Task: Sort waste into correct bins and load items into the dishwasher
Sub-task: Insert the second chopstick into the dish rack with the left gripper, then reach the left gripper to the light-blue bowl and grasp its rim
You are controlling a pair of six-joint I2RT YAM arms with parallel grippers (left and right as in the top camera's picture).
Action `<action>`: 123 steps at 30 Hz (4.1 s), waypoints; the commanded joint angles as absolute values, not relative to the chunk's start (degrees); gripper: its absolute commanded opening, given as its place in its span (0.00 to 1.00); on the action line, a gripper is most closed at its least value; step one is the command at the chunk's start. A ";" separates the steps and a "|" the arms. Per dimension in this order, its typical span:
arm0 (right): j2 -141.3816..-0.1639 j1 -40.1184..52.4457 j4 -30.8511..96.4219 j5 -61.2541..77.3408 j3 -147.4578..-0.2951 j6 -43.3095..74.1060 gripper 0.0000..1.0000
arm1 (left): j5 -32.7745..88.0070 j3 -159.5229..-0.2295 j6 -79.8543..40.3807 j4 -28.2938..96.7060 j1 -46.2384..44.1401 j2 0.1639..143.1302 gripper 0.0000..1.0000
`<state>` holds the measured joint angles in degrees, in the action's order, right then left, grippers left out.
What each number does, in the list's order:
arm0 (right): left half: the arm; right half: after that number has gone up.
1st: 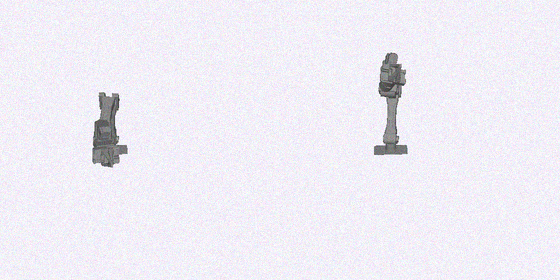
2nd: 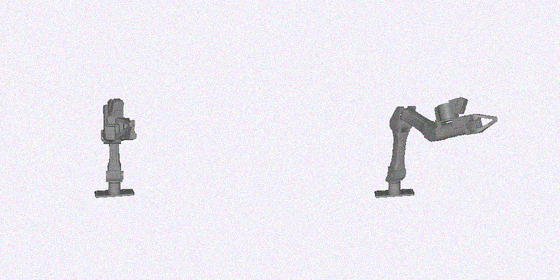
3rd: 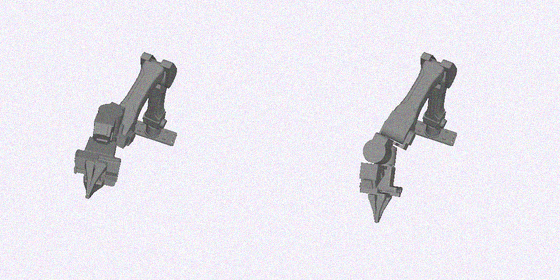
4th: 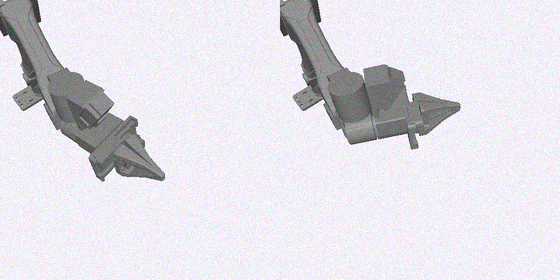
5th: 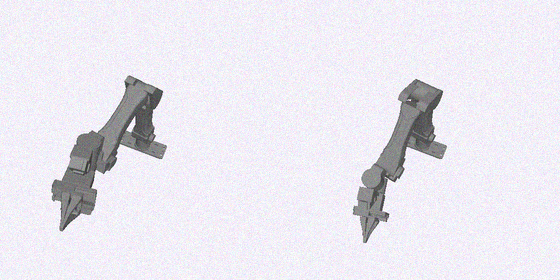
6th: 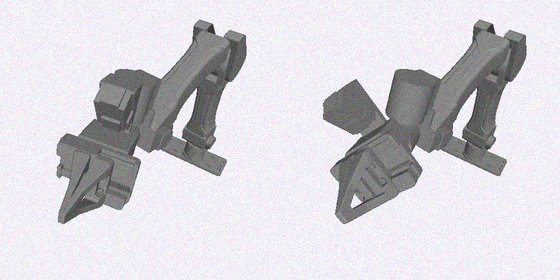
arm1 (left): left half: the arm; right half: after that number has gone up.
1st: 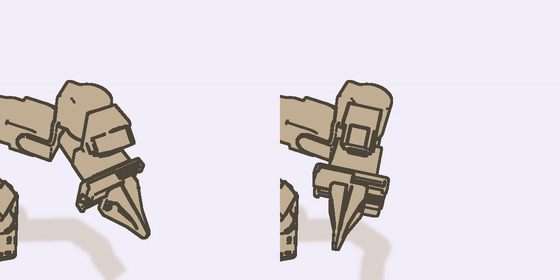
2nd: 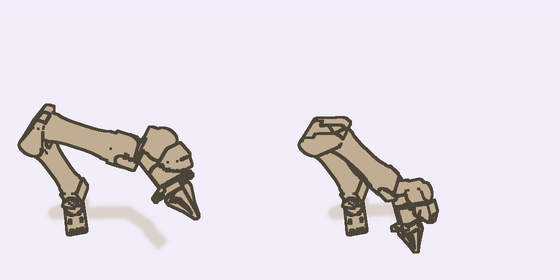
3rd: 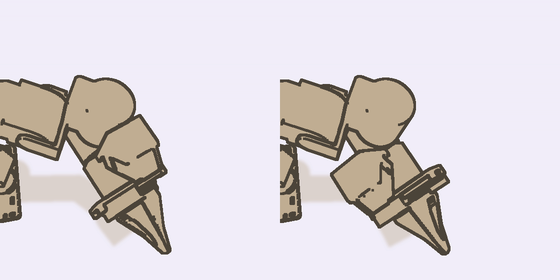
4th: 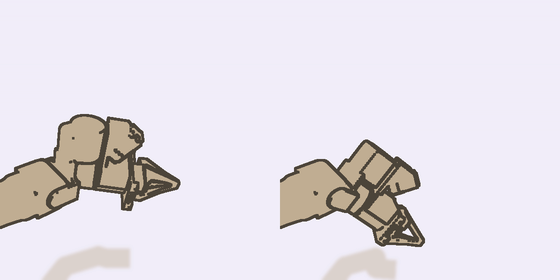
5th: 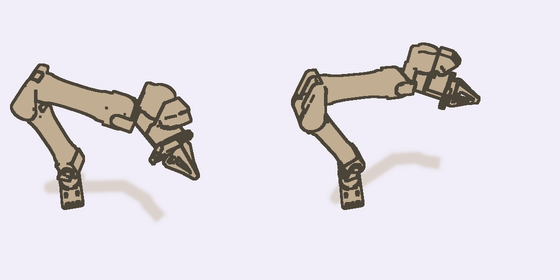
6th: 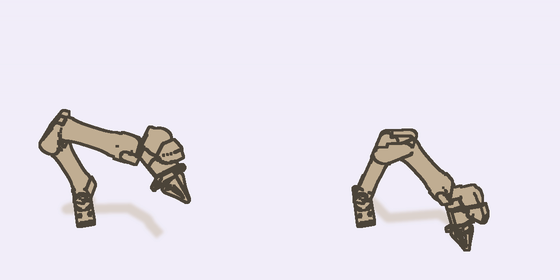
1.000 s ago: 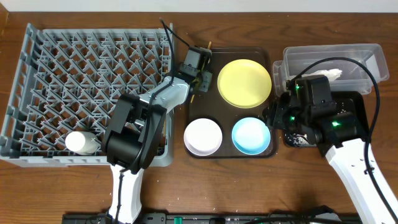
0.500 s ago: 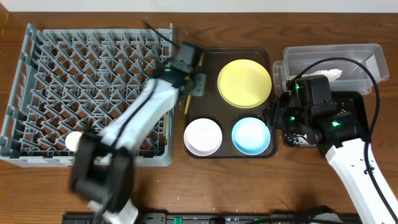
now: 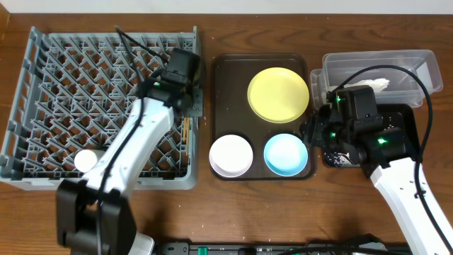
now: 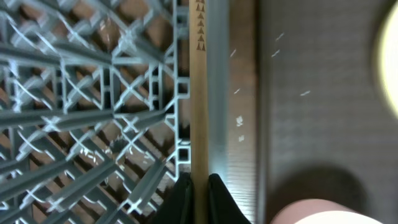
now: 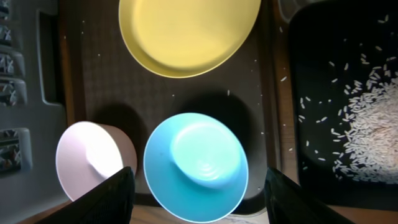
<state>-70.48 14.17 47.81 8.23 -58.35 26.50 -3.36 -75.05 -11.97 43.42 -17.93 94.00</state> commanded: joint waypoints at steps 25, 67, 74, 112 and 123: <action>-70.52 15.11 47.09 6.26 -58.26 24.62 0.99 | -1.06 -75.42 -10.48 52.05 -17.41 72.75 0.75; -70.52 15.14 47.18 6.24 -58.26 24.62 0.99 | -3.86 -75.18 -10.15 61.69 -17.43 50.81 0.98; -70.52 15.11 47.18 6.24 -58.26 24.62 0.99 | -3.03 -75.18 -10.17 61.04 -17.43 50.81 0.99; -63.40 -9.82 56.38 2.85 -58.28 28.25 0.99 | 7.62 -75.20 -8.95 33.65 -43.51 97.95 0.66; -63.40 -9.82 56.36 2.85 -58.28 28.25 0.99 | 5.08 -75.20 -8.58 27.70 -46.22 110.52 0.32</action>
